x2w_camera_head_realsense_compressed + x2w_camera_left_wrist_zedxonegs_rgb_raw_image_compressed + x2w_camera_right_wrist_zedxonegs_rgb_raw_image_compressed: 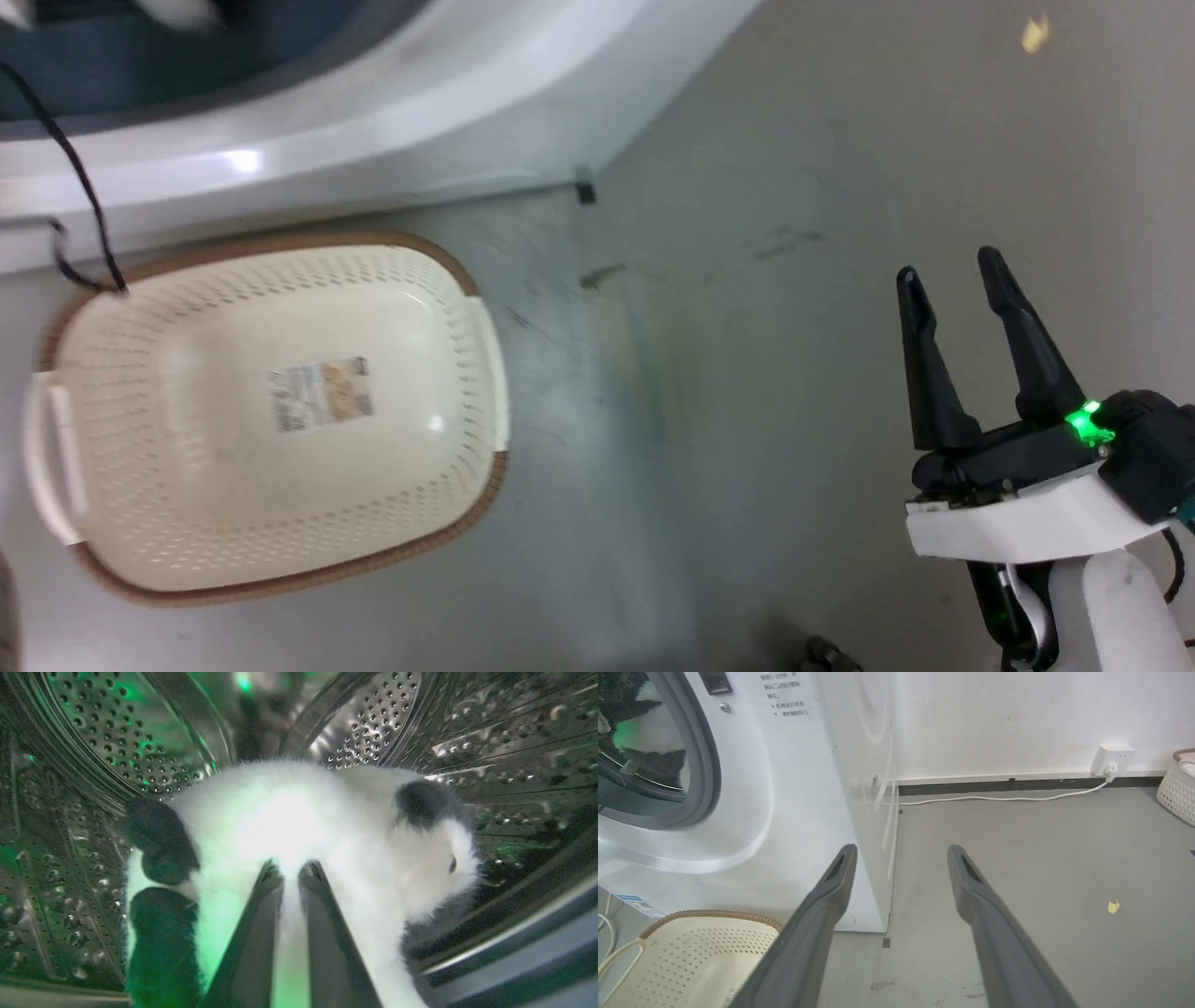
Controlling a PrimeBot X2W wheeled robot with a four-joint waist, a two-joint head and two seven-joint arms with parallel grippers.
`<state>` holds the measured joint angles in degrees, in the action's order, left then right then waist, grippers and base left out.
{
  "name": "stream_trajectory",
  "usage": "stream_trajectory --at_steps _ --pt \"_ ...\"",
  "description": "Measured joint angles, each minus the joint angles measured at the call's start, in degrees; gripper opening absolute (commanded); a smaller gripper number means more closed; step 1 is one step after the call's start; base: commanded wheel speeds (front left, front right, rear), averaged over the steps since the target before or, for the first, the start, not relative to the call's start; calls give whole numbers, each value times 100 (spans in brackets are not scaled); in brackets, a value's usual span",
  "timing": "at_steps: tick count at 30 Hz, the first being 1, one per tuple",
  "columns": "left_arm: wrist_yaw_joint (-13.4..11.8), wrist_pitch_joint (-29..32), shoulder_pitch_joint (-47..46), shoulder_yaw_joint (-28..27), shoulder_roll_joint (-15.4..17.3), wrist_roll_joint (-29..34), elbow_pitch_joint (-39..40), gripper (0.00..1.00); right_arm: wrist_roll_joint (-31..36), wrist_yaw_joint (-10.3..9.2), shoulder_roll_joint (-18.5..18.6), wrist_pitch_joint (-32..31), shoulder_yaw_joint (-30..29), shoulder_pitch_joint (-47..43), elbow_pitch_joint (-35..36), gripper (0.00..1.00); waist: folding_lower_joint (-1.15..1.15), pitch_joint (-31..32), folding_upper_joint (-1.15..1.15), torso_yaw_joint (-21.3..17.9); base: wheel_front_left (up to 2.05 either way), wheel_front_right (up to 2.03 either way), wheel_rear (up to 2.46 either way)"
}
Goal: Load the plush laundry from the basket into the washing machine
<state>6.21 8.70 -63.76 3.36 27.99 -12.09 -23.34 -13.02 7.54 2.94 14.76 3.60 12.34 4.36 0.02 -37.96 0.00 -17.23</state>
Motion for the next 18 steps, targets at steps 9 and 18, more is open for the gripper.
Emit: stream_trajectory --at_steps 9,18 --pt "36 567 -1254 255 369 166 -1310 0 -163 0 1 0 87 73 109 100 0 -608 0 -419 0 0 0" --pt "86 415 -1606 678 332 125 -1883 0 -153 0 0 0 221 120 122 100 -1 -721 0 -430 0 0 0"
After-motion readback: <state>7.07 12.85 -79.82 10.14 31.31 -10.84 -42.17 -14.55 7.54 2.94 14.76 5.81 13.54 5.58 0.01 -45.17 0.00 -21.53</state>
